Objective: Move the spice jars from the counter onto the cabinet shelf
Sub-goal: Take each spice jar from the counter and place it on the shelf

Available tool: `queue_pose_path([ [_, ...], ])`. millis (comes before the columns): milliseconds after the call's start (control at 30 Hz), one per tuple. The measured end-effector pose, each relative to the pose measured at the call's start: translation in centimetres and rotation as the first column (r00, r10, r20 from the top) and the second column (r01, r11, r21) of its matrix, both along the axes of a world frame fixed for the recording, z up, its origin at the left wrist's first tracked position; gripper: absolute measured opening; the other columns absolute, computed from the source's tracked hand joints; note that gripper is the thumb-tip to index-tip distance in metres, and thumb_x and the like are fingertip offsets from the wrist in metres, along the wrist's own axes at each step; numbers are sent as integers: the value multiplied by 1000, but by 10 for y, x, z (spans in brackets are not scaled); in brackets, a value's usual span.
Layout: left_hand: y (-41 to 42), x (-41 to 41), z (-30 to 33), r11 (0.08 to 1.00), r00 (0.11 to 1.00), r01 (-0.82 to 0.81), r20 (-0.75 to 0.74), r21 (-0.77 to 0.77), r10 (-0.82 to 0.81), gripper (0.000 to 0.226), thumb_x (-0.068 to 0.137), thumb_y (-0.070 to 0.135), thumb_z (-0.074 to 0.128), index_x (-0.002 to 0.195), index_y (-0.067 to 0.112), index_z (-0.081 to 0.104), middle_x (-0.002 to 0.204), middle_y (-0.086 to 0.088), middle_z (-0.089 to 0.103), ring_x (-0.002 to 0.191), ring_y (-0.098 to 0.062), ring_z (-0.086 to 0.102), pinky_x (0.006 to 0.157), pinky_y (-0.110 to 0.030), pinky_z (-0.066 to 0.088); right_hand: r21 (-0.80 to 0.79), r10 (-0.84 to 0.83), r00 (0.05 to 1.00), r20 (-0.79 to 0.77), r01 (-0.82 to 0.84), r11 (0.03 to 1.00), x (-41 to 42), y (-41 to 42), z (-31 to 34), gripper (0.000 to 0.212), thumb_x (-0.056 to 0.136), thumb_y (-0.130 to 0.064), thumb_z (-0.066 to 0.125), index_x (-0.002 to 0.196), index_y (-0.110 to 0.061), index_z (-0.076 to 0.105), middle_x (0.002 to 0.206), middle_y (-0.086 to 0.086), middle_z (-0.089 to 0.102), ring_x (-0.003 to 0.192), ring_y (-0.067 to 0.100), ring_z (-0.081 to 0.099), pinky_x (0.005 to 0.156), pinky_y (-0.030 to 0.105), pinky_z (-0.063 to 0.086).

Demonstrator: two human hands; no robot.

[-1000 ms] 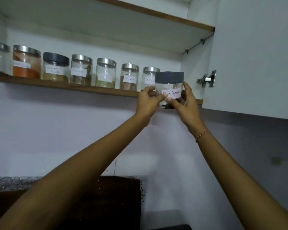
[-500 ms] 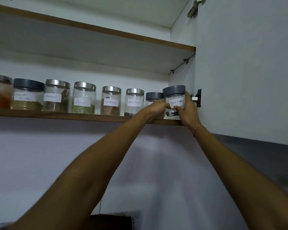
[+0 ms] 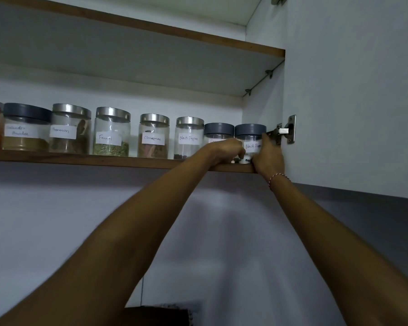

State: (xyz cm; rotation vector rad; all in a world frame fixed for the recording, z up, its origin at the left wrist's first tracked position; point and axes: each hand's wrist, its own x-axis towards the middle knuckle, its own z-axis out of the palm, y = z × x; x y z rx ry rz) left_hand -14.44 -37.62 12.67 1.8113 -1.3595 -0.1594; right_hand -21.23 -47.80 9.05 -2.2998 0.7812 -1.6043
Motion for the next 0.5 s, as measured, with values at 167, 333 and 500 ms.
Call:
queue_pose_path([
  [167, -10, 3, -1, 997, 990, -52, 136, 61, 43, 19, 86, 1, 46, 72, 13, 44, 74, -3, 45, 64, -13, 41, 56, -21, 35, 3, -43, 983, -177, 44, 999, 2, -5, 4, 53, 89, -10, 50, 139, -10, 31, 124, 22, 54, 112, 38, 52, 87, 40, 45],
  [333, -3, -2, -17, 989, 827, -147, 548, -11, 129, 31, 94, 13, 42, 122, 1, 48, 112, -18, 56, 100, -29, 53, 75, -29, 42, -52, -20, 996, -82, 15, 999, 0, -1, -5, 42, 91, -7, 39, 134, -6, 39, 117, 24, 57, 106, 37, 55, 81, 37, 45],
  [500, 18, 9, -47, 963, 351, -212, 906, -168, 235, 55, 99, 41, 28, 145, 13, 22, 139, -14, 45, 119, -29, 51, 94, -43, 41, -241, 12, 999, -35, -20, 970, -8, 9, -25, 41, 97, -15, 36, 136, -4, 40, 135, 21, 48, 116, 38, 50, 93, 42, 44],
])
